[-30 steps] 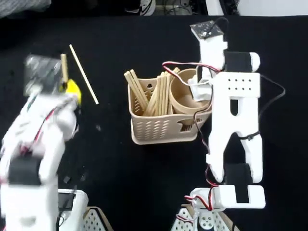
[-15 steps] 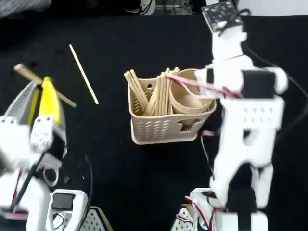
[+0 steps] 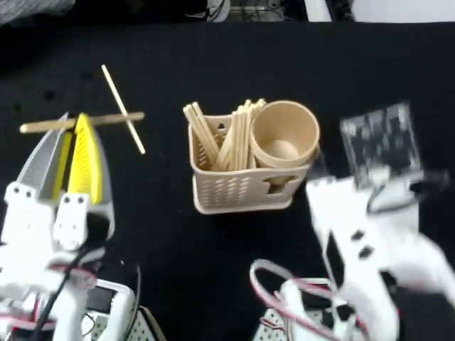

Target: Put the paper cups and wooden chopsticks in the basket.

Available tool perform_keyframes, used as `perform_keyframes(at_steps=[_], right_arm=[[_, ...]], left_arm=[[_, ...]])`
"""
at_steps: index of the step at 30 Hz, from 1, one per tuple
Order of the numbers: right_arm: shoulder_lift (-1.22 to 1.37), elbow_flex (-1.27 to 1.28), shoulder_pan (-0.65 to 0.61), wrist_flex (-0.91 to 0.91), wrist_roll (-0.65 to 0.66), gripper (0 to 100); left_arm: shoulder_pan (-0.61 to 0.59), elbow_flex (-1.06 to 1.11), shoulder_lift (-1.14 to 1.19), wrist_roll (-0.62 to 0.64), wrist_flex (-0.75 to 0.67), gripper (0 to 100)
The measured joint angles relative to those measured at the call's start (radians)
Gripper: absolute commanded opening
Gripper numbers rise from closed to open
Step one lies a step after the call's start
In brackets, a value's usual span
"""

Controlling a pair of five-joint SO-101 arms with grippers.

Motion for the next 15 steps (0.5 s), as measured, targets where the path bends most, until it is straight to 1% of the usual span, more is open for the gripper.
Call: perform_keyframes(at_steps=[2,4,6,8,12,15], right_arm=[[-0.103,0.101,0.005,-0.003,0.0,18.9],[-0.206,0.216,0.002,-0.02,-0.002,11.7],[-0.307,0.334,0.003,-0.069,-0.008,4.2],[-0.405,0.448,0.005,-0.138,-0.037,1.1],[-0.586,0.652,0.005,-0.298,-0.051,1.5],[-0.723,0.715,0.006,-0.37,-0.028,1.5]], left_arm=[[0.005,0.086,0.0,0.0,-0.123,3],[0.018,0.16,0.0,0.0,-0.236,3],[0.066,0.207,0.0,0.0,-0.321,3],[0.135,0.216,0.005,0.0,-0.359,3],[0.264,0.221,0.0,0.0,-0.377,3],[0.293,0.256,0.017,0.0,-0.385,3]])
